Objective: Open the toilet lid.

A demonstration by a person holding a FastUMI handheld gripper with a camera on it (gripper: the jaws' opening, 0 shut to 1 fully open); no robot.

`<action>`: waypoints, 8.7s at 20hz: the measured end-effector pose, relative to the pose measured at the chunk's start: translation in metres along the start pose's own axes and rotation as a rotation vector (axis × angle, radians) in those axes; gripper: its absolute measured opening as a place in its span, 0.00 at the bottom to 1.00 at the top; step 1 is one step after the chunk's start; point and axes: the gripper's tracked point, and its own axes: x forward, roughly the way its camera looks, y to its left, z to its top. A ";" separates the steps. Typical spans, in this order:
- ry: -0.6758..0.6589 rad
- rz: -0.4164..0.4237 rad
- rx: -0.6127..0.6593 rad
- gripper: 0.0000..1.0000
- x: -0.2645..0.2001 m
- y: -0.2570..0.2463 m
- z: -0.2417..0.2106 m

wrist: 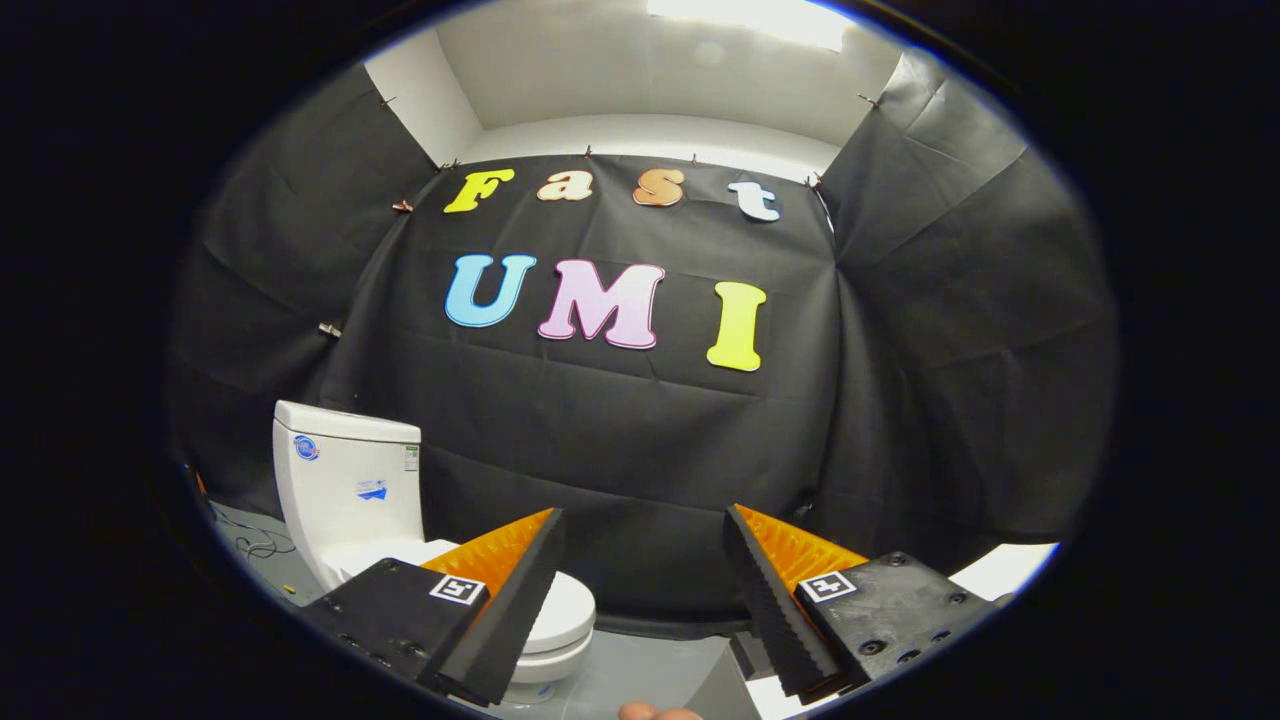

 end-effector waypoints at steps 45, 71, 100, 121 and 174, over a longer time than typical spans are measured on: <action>1.269 0.099 0.861 0.24 0.000 0.162 -0.344; 1.198 0.267 0.882 0.05 0.044 0.159 -0.255; 0.855 0.674 0.534 0.05 0.133 0.358 -0.048; 0.675 0.806 0.400 0.91 0.127 0.482 -0.016; 0.094 -0.096 0.065 0.98 0.056 -0.048 0.010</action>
